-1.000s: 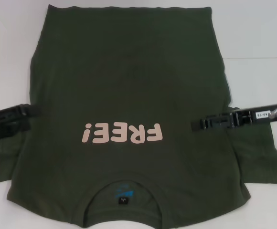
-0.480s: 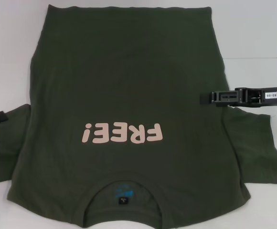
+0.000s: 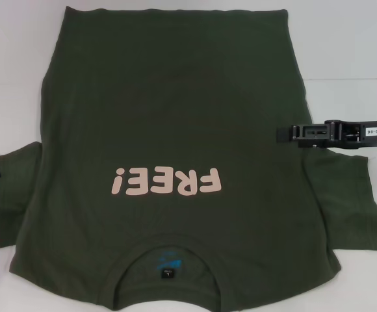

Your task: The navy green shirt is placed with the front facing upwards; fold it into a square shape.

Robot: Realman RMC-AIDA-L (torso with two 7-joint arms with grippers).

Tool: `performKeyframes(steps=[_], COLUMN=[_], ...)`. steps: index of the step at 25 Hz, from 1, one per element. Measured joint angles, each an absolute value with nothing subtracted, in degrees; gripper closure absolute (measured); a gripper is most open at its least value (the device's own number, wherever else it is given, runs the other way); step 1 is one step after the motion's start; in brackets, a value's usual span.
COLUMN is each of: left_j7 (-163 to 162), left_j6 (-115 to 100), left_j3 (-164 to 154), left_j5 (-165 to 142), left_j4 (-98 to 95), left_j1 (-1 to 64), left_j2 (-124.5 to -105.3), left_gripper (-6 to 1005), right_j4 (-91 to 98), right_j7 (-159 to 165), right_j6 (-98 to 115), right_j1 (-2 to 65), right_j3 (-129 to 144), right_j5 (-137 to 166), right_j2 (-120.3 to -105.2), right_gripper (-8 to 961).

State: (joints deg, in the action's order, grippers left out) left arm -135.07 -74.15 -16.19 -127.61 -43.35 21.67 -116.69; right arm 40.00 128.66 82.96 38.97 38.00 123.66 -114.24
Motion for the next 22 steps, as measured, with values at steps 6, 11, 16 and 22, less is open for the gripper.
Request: performKeyframes(steps=[6, 11, 16, 22], left_j7=[-135.10, -135.10, -135.09, -134.80], left_j6=[-73.37, -73.15, -72.75, -72.55], left_j3=[-16.14, -16.45, -16.49, -16.57], left_j5=[-127.64, -127.72, -128.71, -129.21], left_j4=[-42.89, -42.75, -42.19, -41.39], left_j1=[21.22, 21.14, 21.11, 21.45], left_j2=[-116.79, -116.94, -117.02, -117.01], left_gripper=[158, 158, 157, 157], right_j4=[39.99, 39.99, 39.99, 39.70], right_j7=[128.67, 128.74, 128.76, 128.76], right_j6=[82.96, 82.97, 82.97, 82.97], right_j1=[39.00, 39.02, 38.88, 38.77], right_j3=[37.79, 37.61, 37.04, 37.00], right_j5=[123.66, 123.66, 123.66, 123.66], right_j2=[-114.24, -114.26, -114.25, -114.26], right_gripper=[13, 12, 12, 13])
